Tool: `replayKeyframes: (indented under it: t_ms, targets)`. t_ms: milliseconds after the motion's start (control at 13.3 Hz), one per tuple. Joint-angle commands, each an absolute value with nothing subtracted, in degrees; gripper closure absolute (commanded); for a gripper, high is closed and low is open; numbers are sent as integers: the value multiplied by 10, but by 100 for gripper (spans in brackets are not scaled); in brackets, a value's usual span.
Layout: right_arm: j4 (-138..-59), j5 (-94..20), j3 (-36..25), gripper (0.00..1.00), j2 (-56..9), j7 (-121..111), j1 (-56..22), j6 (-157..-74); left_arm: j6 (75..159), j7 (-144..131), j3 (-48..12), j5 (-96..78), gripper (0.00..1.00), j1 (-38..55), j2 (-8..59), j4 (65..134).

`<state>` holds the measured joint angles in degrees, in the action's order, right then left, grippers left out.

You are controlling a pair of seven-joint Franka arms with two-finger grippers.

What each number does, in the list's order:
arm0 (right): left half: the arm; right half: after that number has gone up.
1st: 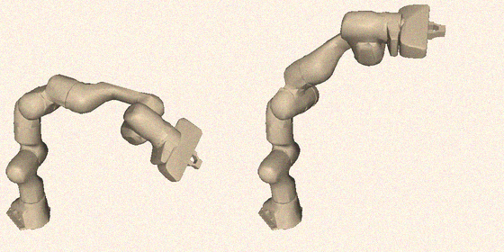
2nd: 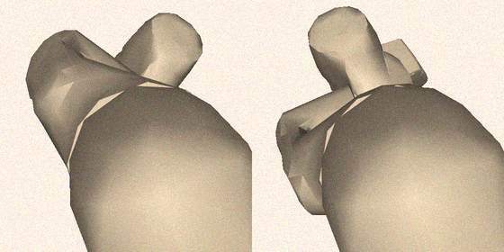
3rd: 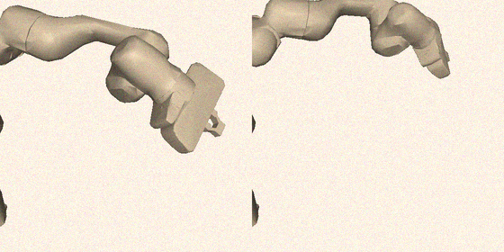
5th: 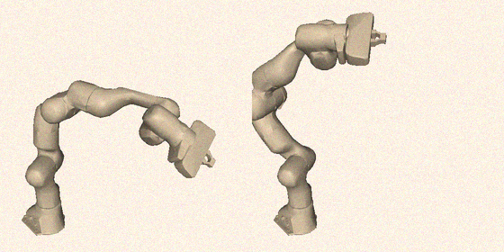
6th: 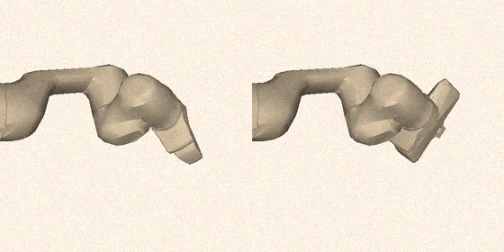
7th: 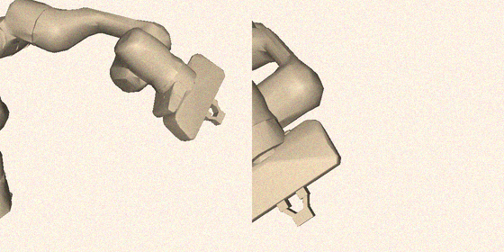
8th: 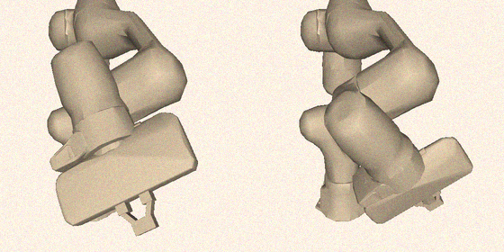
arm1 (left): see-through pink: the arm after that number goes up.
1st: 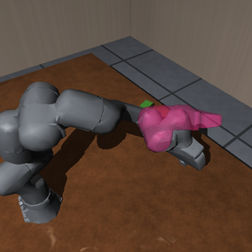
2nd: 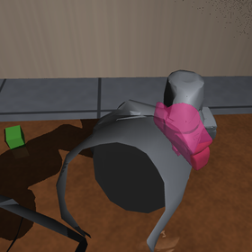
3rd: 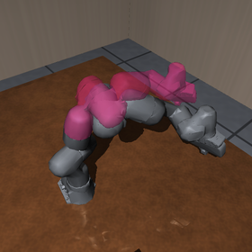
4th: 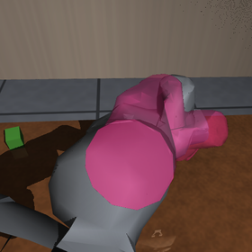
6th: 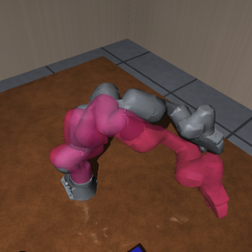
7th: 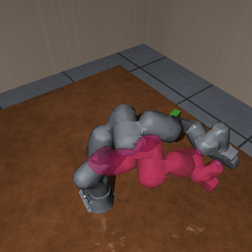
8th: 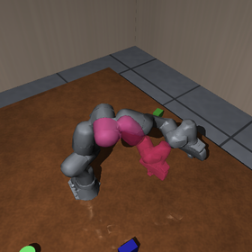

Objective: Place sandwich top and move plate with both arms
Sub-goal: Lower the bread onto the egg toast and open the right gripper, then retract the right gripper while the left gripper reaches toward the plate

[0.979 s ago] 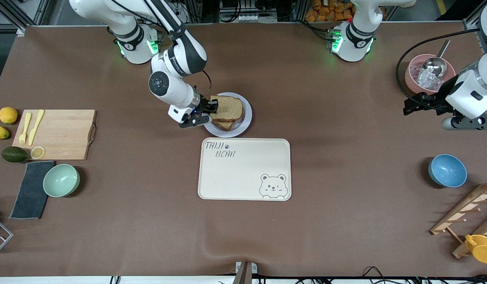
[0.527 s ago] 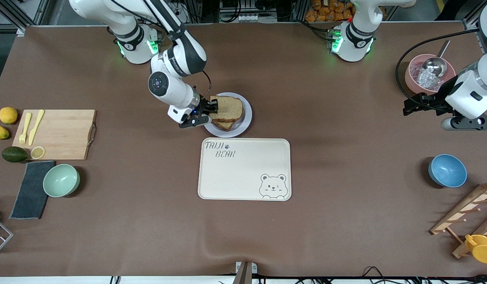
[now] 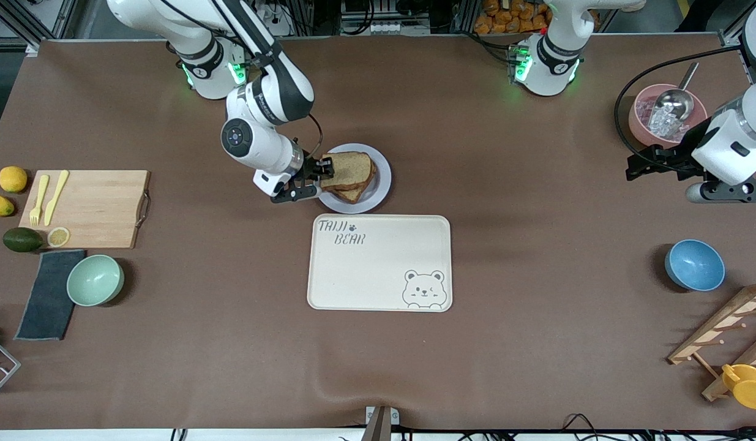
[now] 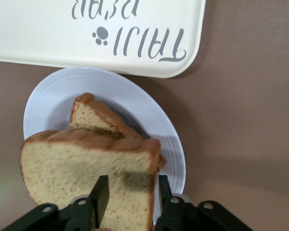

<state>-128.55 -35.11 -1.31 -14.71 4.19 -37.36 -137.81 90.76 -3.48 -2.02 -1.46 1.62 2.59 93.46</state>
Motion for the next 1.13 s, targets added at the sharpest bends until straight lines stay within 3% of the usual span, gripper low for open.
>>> replayKeyframes:
  t_ms: [0, 151, 226, 603, 753, 1054]
  targets:
    - [-1279, -362, -9, 45, -141, 42, -367, -1368, 914, -45, -21, -25, 0, 15, 23, 940]
    - [-1264, -359, -13, 37, -138, 41, -363, -1341, 914, -45, -21, -25, 0, 16, 23, 939]
    - [-1251, -353, -20, 1, -136, 40, -353, -1308, 914, -44, -22, -25, 0, 15, 23, 939]
    - [-1169, -296, -21, 0, -132, 41, -275, -1187, 914, -41, -21, -27, 0, 14, 21, 938]
    - [-1132, -221, -25, 0, -134, 42, -241, -1138, 914, -32, -19, -58, 0, -2, 23, 939]
    - [-1094, -144, -26, 0, -135, 15, -165, -1100, 913, 11, -19, -147, 0, -42, 40, 948]
